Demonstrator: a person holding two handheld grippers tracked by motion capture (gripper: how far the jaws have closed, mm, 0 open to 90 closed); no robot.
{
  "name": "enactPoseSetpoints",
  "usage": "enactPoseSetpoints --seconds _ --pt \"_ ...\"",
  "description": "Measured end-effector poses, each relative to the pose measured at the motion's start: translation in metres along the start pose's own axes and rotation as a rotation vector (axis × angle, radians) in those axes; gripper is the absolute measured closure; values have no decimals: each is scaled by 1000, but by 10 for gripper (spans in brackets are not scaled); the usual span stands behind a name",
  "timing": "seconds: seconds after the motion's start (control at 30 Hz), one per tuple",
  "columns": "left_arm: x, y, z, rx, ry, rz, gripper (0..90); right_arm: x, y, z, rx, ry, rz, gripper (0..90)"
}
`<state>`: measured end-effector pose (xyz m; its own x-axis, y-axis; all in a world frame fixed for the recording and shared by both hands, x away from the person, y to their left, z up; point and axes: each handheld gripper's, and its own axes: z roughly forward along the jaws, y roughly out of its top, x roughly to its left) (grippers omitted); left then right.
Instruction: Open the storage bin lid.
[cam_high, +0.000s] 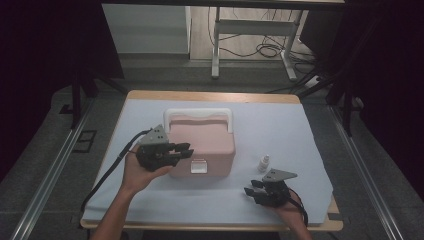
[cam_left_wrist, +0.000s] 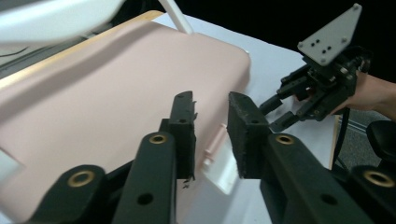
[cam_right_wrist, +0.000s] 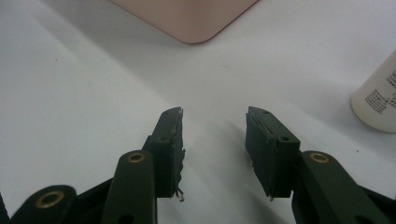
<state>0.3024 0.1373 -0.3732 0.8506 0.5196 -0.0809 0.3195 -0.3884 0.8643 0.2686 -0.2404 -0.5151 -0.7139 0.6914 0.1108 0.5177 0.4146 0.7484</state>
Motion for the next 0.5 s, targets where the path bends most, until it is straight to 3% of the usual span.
enactPoseSetpoints --seconds 0.03,0.3,0.5 --pt "5 4 0 19 -18 -4 685 0 0 0 0 1 1 564" --pt "23 26 1 74 -14 25 513 1 0 1 2 2 -2 563" --pt "38 42 6 123 -23 62 438 2 0 2 6 5 -2 562"
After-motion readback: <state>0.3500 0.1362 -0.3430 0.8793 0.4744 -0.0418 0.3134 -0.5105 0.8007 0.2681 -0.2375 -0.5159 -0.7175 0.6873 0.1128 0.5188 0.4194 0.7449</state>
